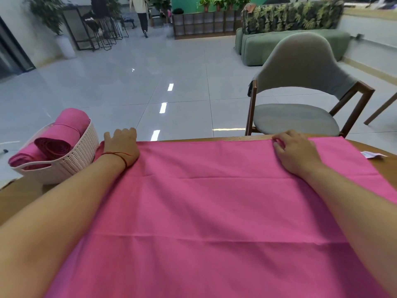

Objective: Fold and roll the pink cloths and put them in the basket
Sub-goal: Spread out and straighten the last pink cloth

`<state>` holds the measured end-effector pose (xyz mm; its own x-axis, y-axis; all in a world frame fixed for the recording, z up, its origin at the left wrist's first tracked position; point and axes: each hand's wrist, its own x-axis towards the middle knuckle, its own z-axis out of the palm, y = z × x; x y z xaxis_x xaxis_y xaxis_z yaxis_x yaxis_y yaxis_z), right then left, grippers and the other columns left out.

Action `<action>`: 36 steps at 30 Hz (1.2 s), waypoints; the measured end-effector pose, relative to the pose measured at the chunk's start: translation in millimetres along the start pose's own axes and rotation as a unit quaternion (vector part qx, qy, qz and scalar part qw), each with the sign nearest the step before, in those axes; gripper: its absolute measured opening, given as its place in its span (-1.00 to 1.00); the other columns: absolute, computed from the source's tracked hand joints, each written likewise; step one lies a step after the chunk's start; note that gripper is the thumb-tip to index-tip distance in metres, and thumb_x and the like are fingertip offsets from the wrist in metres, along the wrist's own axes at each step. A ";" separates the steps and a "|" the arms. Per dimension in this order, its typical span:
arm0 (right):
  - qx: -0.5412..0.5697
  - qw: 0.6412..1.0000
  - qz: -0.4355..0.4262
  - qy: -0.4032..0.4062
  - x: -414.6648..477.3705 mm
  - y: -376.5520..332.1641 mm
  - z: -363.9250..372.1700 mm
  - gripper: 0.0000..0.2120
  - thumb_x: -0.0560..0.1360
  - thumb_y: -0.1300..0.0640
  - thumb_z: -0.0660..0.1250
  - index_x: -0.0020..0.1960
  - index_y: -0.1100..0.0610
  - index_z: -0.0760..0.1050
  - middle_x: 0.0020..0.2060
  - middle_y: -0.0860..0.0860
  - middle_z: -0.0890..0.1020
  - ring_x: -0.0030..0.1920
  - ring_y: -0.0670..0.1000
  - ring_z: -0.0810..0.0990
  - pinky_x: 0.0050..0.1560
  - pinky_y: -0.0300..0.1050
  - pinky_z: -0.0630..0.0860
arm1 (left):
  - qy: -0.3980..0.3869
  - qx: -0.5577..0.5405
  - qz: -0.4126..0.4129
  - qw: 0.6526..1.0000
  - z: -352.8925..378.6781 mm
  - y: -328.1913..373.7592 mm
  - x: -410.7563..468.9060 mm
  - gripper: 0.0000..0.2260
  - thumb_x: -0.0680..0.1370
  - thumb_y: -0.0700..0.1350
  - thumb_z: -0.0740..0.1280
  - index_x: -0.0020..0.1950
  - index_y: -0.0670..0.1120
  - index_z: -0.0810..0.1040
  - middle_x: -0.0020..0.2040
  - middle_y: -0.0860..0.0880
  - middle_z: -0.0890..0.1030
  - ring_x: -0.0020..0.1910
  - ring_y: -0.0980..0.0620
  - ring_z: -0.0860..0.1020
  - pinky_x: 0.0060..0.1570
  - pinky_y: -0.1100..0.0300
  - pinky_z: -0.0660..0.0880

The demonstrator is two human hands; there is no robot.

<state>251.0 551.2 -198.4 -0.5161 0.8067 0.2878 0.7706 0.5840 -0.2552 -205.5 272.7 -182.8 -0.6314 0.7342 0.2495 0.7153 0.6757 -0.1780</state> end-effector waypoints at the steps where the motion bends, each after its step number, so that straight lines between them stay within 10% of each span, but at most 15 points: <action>1: -0.001 1.000 0.003 0.003 0.0 0.6 0.3 -0.68 0.68 -0.08 0.20 0.31 -0.03 0.61 0.24 0.08 0.58 0.25 0.24 0.51 0.26 0.21 0.47 | 0.003 0.037 0.003 0.999 -3.3 6.5 0.2 -0.69 0.50 -0.20 0.19 0.22 -0.05 0.48 0.10 -0.10 0.57 0.14 -0.18 0.49 0.34 -0.24 0.30; 10: 0.008 1.000 0.007 0.005 0.8 0.8 2.6 -0.71 0.67 -0.08 0.21 0.26 -0.03 0.61 0.19 0.09 0.58 0.20 0.22 0.51 0.22 0.22 0.49 | -0.103 -0.259 0.263 0.923 -53.5 172.2 -13.8 -0.70 0.62 0.16 0.19 0.26 0.13 0.59 0.22 0.01 0.57 0.22 -0.07 0.50 0.28 -0.11 0.46; 25: 0.030 0.998 0.012 -0.048 7.1 1.3 -7.5 -0.76 0.67 -0.05 0.23 0.26 -0.09 0.58 0.25 0.07 0.53 0.30 0.21 0.43 0.34 0.21 0.42 | -0.133 -0.319 0.218 0.913 -67.0 233.1 4.4 -0.95 0.57 0.04 0.40 -0.02 0.10 0.62 0.00 0.07 0.56 0.08 -0.01 0.55 0.17 0.08 0.51; 36: 0.043 0.998 -0.022 -0.033 17.5 4.7 -12.6 -0.77 0.62 -0.02 0.31 0.24 -0.08 0.61 0.17 0.05 0.59 0.24 0.21 0.51 0.32 0.18 0.45 | -0.008 -0.335 0.174 0.926 -41.0 241.2 -8.4 -0.86 0.66 0.06 0.31 0.03 0.01 0.51 0.04 0.02 0.55 0.09 -0.09 0.49 0.11 -0.10 0.49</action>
<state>250.3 566.9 -182.9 -0.5737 0.7831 0.2400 0.7135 0.6217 -0.3230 -15.3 426.9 -188.9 -0.3279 0.9044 0.2728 0.8979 0.2087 0.3875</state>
